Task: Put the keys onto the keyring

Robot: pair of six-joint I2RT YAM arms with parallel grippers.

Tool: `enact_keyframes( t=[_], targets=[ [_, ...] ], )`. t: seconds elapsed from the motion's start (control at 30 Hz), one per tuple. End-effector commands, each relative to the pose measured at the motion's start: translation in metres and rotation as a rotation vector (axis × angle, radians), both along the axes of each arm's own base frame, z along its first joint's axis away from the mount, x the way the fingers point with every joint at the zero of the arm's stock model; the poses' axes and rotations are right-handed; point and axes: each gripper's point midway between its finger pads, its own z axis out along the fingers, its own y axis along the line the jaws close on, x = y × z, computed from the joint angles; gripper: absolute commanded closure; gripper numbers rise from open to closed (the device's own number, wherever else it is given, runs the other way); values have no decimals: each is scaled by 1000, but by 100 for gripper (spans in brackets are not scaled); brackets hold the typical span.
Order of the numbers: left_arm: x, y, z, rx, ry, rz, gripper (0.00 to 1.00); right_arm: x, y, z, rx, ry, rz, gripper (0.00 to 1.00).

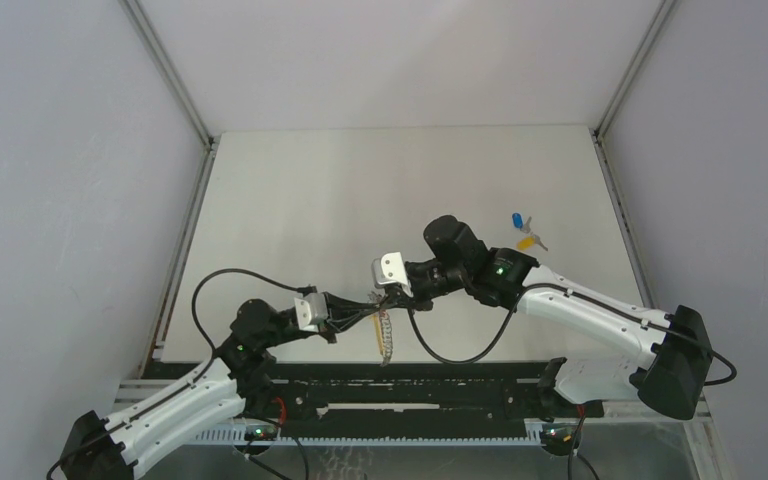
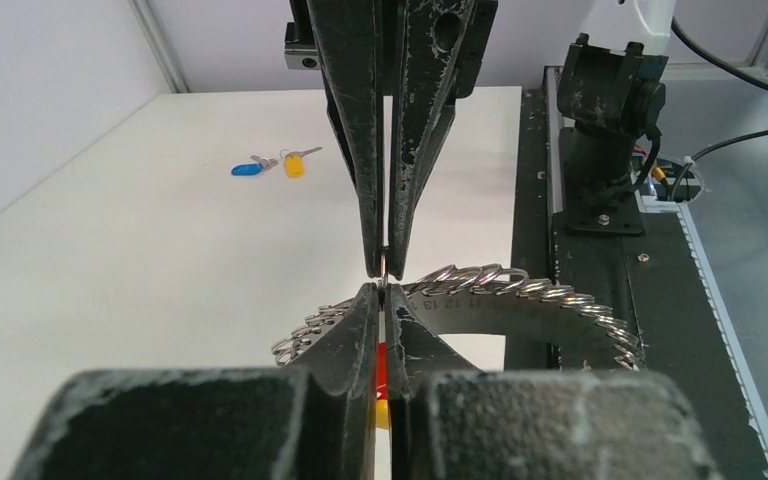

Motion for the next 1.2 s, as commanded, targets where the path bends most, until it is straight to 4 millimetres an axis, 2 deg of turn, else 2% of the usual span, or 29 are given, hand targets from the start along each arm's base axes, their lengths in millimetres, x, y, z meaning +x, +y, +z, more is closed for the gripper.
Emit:
enact_keyframes(
  t=[0.0, 0.3, 0.5, 0.6, 0.67, 0.8, 0.97, 1.17],
  targets=[
    [-2, -2, 41, -61, -92, -22, 97, -2, 15, 36, 104, -54, 51, 100],
    [-4, 1, 40, -77, -109, -23, 100, 1, 16, 32, 67, -37, 41, 99],
    [9, 10, 31, -90, -92, 81, 100, 6, 3, 46, 77, -23, -38, 81],
    [18, 16, 23, -91, -61, 148, 99, 17, -6, 44, 55, 11, -141, 71],
    [23, 20, 16, -85, -31, 185, 100, 24, -11, 39, 41, 34, -213, 68],
    [26, 28, 3, -82, 9, 237, 100, 45, -22, 18, 15, 111, -390, 67],
    [40, 45, 0, -85, 24, 365, 100, 75, -37, -30, -61, 196, -627, 65],
    [55, 55, -7, -68, 57, 463, 100, 95, -43, -80, -169, 302, -766, 66]
  ],
)
